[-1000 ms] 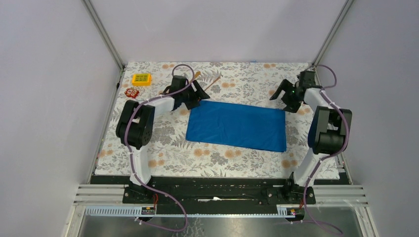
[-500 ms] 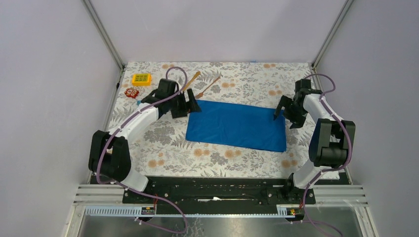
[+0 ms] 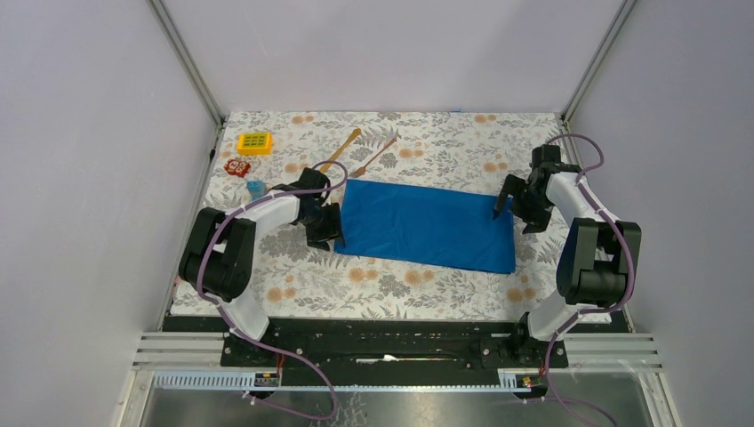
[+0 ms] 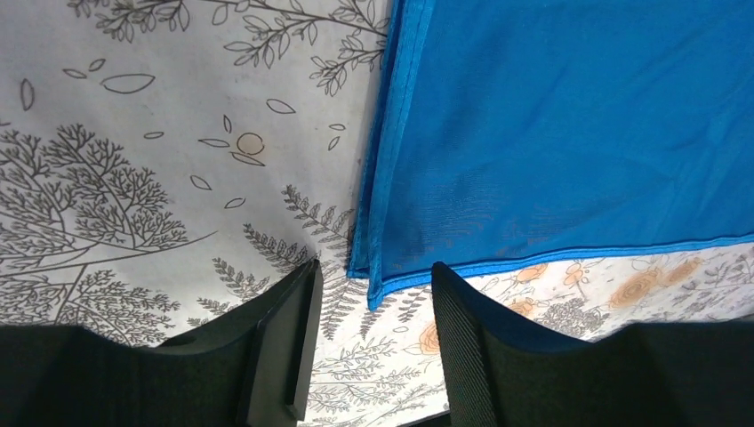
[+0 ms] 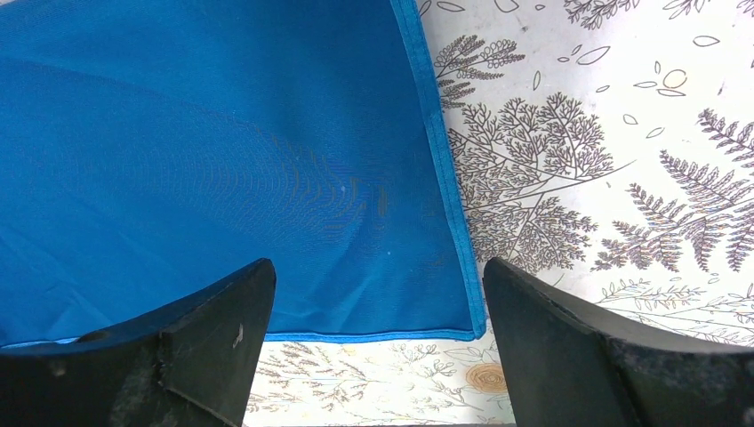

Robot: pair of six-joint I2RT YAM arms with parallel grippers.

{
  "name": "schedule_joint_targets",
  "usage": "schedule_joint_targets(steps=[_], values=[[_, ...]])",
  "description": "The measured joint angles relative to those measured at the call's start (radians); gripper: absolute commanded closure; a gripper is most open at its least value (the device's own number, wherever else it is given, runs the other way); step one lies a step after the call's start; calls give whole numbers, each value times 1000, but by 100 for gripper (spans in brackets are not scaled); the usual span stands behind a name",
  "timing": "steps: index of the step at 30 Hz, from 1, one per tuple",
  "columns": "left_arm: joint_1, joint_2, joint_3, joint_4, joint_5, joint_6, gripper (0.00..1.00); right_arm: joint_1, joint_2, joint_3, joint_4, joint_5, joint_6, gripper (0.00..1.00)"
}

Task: Fold the napkin into a case and place the utensils inside
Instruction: Pick up the rectangle-folded napkin from the center of the board.

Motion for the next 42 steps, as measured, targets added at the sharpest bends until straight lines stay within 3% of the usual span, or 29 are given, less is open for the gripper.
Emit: schedule_joint_targets(steps=[6,12,16,24,29,38,42], values=[[0,32,-3,29,33,-16,68,0,2,0,6,8,-18,8],[-22,-39,-113,115,71,-75,80,1,45,2,6,35,-45,10],[-40,-102,-185,113,77,-106,82,0,82,13,-5,57,-69,12],[-42,-150,-221,87,73,-115,88,14,175,102,-13,25,-135,34],[-42,-150,-221,93,74,-119,92,55,242,133,-35,28,-159,40],[-42,-151,-240,119,78,-132,99,93,261,140,-62,42,-170,24],[-41,-161,-256,139,85,-140,100,114,262,140,-68,66,-169,22]])
